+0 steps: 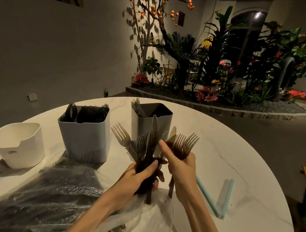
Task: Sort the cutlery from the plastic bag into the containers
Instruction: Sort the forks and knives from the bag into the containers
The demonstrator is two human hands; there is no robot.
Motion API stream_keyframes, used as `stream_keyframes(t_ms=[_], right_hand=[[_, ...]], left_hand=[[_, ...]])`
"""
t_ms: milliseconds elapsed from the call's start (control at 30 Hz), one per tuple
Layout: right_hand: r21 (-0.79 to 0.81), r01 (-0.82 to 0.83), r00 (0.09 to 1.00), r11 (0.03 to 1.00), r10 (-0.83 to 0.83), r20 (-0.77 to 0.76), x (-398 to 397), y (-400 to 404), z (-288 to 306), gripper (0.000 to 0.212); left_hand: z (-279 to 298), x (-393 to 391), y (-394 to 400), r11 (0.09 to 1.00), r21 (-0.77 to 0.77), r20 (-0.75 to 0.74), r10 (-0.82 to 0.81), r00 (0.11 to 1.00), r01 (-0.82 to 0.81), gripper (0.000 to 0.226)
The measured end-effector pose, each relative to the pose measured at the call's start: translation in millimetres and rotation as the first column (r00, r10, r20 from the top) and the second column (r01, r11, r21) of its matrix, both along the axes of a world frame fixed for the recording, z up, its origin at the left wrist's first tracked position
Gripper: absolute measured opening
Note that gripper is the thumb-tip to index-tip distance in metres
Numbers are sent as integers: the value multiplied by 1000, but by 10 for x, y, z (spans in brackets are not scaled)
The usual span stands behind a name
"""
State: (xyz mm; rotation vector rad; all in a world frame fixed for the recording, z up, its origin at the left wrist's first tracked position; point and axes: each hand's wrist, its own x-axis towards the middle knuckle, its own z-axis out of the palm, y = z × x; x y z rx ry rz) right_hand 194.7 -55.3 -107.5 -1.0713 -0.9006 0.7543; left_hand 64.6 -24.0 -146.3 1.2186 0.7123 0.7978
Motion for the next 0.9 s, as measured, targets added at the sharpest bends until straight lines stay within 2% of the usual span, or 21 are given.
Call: stream_keyframes(t_ms=[167, 300, 467, 533, 667, 767, 900], right_hand=[[-64, 31, 996, 997, -36, -87, 75, 38, -47, 7], [-91, 15, 992, 996, -26, -123, 97, 62, -75, 18], [-74, -31, 996, 997, 25, -91, 83, 50, -51, 11], [-47, -64, 997, 997, 62, -49, 65, 18, -20, 6], [-20, -47, 997, 999, 45, -54, 83, -9, -3, 9], [-45, -48, 998, 998, 46, -53, 103, 7, -15, 11], [-108, -52, 998, 993, 46, -53, 129, 51, -62, 8]], left_hand=[[14, -17, 12, 996, -79, 54, -34, 998, 39, 36], [25, -16, 16, 995, -80, 61, -48, 997, 53, 35], [-25, -12, 53, 997, -70, -1, -21, 1000, 21, 36], [-43, -16, 51, 997, -42, -29, -63, 998, 62, 34], [-37, -21, 57, 993, -16, -91, -118, 989, 117, 37], [-28, -34, 53, 989, 2, -129, -149, 980, 150, 37], [-9, -29, 48, 985, 1, -143, -168, 975, 170, 51]])
